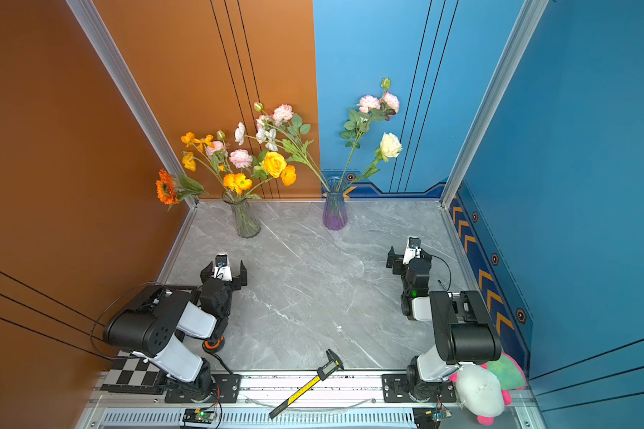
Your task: Arrange the flowers into the vase
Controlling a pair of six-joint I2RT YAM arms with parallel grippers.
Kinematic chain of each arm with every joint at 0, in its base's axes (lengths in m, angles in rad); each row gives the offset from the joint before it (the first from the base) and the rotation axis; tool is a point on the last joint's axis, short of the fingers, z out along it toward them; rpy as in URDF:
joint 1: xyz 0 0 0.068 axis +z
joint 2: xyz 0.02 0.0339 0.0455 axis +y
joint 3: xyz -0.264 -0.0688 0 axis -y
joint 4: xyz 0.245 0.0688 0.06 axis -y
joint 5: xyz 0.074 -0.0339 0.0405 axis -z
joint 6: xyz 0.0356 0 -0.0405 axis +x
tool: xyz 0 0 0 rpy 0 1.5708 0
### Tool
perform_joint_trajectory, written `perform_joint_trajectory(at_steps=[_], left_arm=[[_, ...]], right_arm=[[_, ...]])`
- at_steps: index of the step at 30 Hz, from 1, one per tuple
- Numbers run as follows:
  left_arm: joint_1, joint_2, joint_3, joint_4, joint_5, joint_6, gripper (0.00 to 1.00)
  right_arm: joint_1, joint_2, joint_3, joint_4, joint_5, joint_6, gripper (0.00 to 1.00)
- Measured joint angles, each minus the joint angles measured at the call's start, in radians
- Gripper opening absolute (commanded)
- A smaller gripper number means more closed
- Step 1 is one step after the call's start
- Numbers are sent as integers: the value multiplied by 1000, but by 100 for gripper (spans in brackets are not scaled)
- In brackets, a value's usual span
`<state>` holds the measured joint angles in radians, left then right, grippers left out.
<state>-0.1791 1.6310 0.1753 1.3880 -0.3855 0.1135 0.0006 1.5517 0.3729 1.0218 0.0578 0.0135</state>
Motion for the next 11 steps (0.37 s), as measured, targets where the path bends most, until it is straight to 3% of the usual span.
perform_joint_trajectory(at_steps=[11], left_arm=[[0, 0, 25, -26, -16, -1, 98]], right_arm=[[0, 0, -1, -73, -43, 18, 100]])
